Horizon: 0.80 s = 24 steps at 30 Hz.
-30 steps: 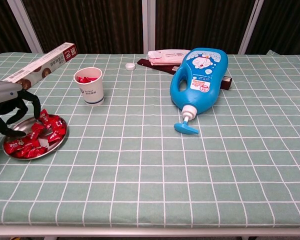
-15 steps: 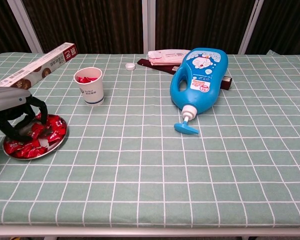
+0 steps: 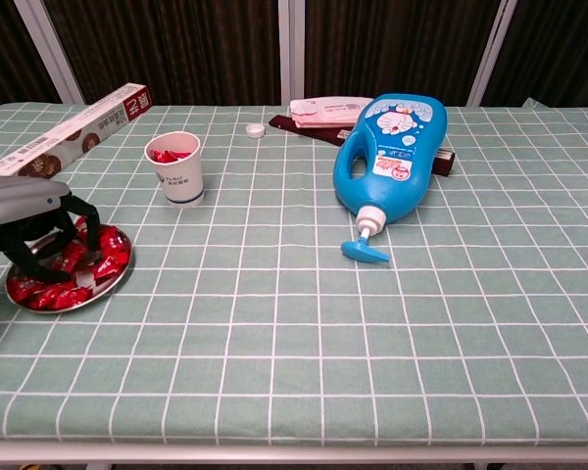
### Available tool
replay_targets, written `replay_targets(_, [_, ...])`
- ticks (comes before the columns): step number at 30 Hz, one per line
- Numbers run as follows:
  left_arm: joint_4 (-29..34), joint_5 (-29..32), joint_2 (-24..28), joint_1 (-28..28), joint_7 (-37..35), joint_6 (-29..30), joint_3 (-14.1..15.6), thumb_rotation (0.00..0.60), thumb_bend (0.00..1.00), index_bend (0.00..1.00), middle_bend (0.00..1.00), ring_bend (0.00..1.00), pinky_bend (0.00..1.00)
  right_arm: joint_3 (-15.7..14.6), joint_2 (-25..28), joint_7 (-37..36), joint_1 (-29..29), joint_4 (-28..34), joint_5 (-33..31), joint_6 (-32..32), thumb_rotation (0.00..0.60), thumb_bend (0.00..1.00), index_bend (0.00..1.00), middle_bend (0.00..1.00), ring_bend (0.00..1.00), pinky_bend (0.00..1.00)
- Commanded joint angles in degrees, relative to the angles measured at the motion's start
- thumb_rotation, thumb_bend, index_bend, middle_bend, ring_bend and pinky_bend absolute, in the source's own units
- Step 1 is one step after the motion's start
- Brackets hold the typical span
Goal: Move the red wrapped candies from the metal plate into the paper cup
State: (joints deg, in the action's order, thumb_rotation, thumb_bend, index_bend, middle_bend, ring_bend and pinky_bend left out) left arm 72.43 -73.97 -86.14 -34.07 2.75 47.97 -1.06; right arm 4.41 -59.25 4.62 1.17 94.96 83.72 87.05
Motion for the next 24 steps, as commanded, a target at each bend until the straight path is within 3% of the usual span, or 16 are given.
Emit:
replay_targets(1, [-0.31,0.05,-0.24,-0.08,-0.05,-0.15,-0.07,0.600,0.27,0.54,0.83,0.93,1.00,0.00,0.07,0.01,-0.06,0.04,-0.01,0.09,0.600,0.05,0.00,0.11,0.06,0.34])
replay_targets(10, [-1.20,0.14,-0.48,-0.04,-0.54,-0.54,-0.19,0.600,0.33,0.56,0.83,0.93,1.00,0.00,0.11,-0.06,-0.02,0.11,-0.01,-0.02,0.600,0.05,0.00,0.11,0.06,0.34])
replay_targets(18, [1.33,-0.40,1.91,0.40,0.44,0.14,0.29,0.600,0.33,0.48,0.83,0.93,1.00,0.03,0.09,0.04,0.13,0.20,0.21,-0.08,0.600,0.05,0.00,0.11,0.06,0.34])
replay_targets(24, [1.08,0.22,2.37,0.50,0.89,-0.65,0.55,0.600,0.33,0.47,0.83,0.93,1.00,-0.07,-0.05,-0.12,0.07,0.06,0.25,-0.08,0.600,0.05,0.00,0.11,0.06,0.34])
